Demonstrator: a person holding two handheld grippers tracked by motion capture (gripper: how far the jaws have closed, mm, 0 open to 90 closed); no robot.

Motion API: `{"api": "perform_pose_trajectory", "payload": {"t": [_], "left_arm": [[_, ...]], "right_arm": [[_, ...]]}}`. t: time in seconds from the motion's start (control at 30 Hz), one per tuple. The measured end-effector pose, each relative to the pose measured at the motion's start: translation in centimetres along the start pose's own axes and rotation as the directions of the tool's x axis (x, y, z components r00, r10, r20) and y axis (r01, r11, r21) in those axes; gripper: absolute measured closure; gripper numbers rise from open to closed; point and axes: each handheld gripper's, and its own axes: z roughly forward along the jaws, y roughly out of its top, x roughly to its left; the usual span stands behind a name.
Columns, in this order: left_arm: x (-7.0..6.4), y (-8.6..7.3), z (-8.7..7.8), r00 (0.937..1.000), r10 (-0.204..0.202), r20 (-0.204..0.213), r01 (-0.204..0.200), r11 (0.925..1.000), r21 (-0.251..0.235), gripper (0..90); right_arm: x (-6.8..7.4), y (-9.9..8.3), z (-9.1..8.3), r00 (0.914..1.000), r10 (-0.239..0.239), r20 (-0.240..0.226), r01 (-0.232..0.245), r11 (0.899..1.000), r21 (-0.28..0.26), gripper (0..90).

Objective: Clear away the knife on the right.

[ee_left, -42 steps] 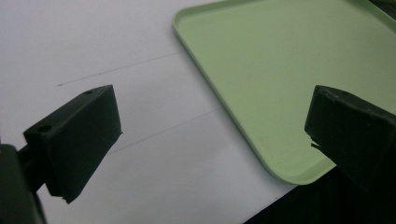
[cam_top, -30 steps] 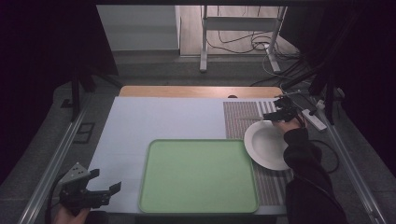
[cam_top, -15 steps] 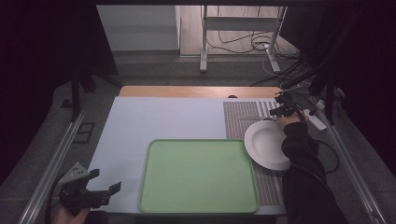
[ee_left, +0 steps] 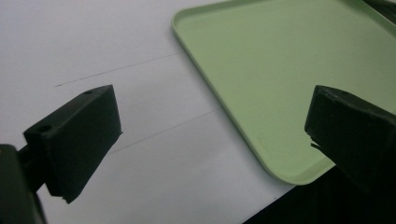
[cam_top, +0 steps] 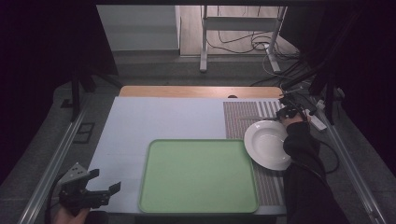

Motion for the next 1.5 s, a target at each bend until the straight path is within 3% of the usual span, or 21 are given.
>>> {"api": "perform_pose_trajectory", "payload": {"t": [0.53, 0.6, 0.63, 0.67, 0.7, 0.77, 0.9, 1.0, 1.3, 1.4, 1.47, 1.5], "left_arm": [[0.0, 0.0, 0.0, 1.0, 0.001, -0.001, -0.001, 1.0, 0.001, 3.3], [0.0, 0.0, 0.0, 1.0, 0.0, -0.001, 0.0, 1.0, 0.0, 3.3], [0.0, 0.0, 0.0, 1.0, 0.0, -0.001, 0.0, 1.0, 0.0, 3.3], [0.0, 0.0, 0.0, 1.0, -0.001, -0.001, 0.001, 1.0, 0.001, 3.3], [0.0, 0.0, 0.0, 1.0, -0.002, -0.001, 0.002, 1.0, 0.0, 3.3], [0.0, 0.0, 0.0, 1.0, -0.002, 0.0, 0.002, 1.0, 0.0, 3.3], [0.0, 0.0, 0.0, 1.0, -0.001, -0.001, 0.001, 1.0, 0.0, 3.3], [0.0, 0.0, 0.0, 1.0, -0.001, -0.001, 0.001, 1.0, 0.0, 3.3], [0.0, 0.0, 0.0, 1.0, -0.002, 0.001, 0.002, 1.0, -0.001, 3.3], [0.0, 0.0, 0.0, 1.0, 0.0, 0.0, 0.0, 1.0, -0.001, 3.3], [0.0, 0.0, 0.0, 1.0, 0.001, 0.0, -0.001, 1.0, -0.001, 3.3], [0.0, 0.0, 0.0, 1.0, 0.001, -0.001, -0.001, 1.0, -0.001, 3.3]], "right_arm": [[-0.2, -0.2, -0.1, 1.0, 0.004, 0.001, -0.004, 1.0, 0.006, 90.0], [-0.6, -0.6, -0.5, 0.9998, 0.017, -0.012, -0.016, 1.0, 0.024, 78.1], [-0.6, -0.6, -0.5, 0.9998, 0.017, -0.012, -0.016, 1.0, 0.024, 78.1], [-0.7, -0.8, -0.6, 0.9994, 0.024, -0.023, -0.024, 0.999, 0.033, 72.4], [-0.2, -0.7, -2.7, 0.9978, 0.026, -0.061, -0.023, 0.998, 0.051, 56.7], [-0.1, -0.4, -2.7, 0.9975, 0.036, -0.061, -0.034, 0.998, 0.046, 51.5], [0.8, 0.4, -2.0, 0.9946, 0.067, -0.079, -0.063, 0.997, 0.047, 20.5], [1.6, 0.9, -1.3, 0.997, 0.046, -0.062, -0.044, 0.998, 0.047, 7.8], [2.5, 1.2, 0.6, 0.9976, 0.028, -0.064, -0.022, 0.996, 0.087, 6.7], [2.3, 0.9, 1.0, 0.9992, -0.003, -0.039, 0.007, 0.994, 0.108, 11.3], [1.9, 0.7, 0.7, 0.9984, -0.024, -0.051, 0.028, 0.995, 0.096, 23.0], [1.9, 0.7, 0.7, 0.9984, -0.024, -0.051, 0.028, 0.995, 0.096, 23.0]]}}
